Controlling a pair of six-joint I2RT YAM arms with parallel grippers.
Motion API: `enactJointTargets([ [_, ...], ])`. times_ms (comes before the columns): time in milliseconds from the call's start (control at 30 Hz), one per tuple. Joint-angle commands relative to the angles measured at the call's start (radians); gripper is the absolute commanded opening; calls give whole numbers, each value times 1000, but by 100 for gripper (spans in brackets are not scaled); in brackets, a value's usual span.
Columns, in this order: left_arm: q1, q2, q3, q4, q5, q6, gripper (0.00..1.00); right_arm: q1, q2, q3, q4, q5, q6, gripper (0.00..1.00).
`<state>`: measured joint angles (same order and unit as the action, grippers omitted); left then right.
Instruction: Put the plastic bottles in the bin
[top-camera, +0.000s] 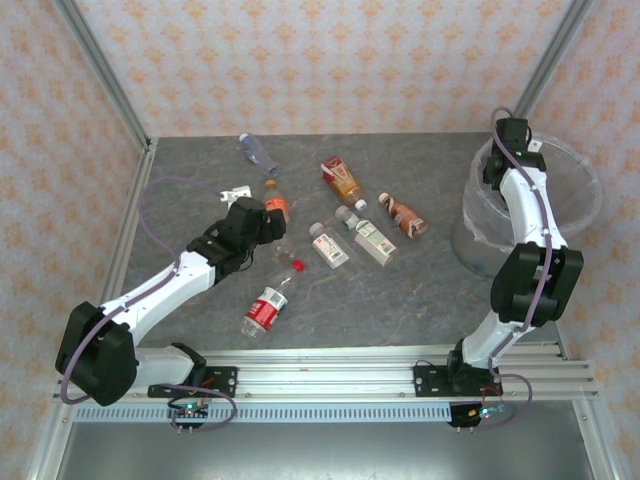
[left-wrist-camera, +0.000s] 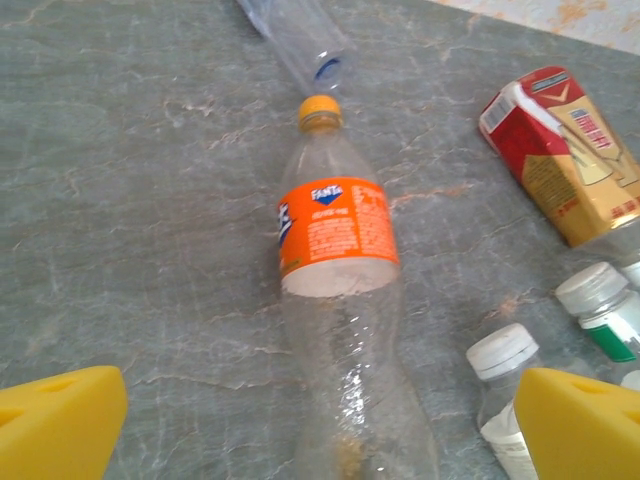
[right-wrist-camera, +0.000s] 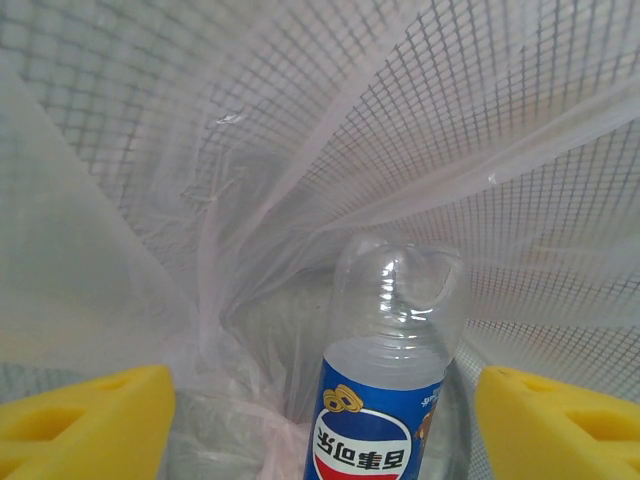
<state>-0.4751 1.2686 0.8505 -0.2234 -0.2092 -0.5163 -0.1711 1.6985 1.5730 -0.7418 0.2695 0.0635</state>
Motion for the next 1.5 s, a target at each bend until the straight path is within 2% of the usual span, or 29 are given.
enactJointTargets([
  [0, 6, -12, 42, -111, -37, -13, 100, -6, -59, 35, -31, 29, 10, 81],
  [133, 7, -31, 51, -224, -48, -13, 100, -6, -122, 26, -12, 22, 11, 87],
  [233, 7, -51, 56, -292, -23, -13, 100, -5, -167, 30, -9, 23, 17, 99],
  [400, 7, -49, 102, -473, 16, -13, 100, -6, -270, 8, 23, -8, 25, 99],
  [533, 7, -38, 133, -624, 61, -8, 100, -5, -372, -35, 73, -130, 41, 99],
  [667, 7, -62, 134, -704, 124, -8, 100, -5, -473, -116, 181, -312, 97, 99],
  [767, 6, -80, 123, -725, 200, -10, 100, -5, -510, -179, 279, -461, 156, 99],
  [1000, -14, -107, 24, -678, 302, -83, 100, 3, -587, -264, 435, -687, 317, 99],
  [1267, -166, -230, -76, -684, 307, -169, 100, 55, -634, -329, 519, -736, 390, 99],
  [1367, -227, -277, -131, -664, 260, -206, 100, 113, -635, -337, 504, -698, 376, 99],
  [1467, -286, -262, -161, -652, 175, -224, 100, 170, -631, -338, 487, -643, 357, 99],
])
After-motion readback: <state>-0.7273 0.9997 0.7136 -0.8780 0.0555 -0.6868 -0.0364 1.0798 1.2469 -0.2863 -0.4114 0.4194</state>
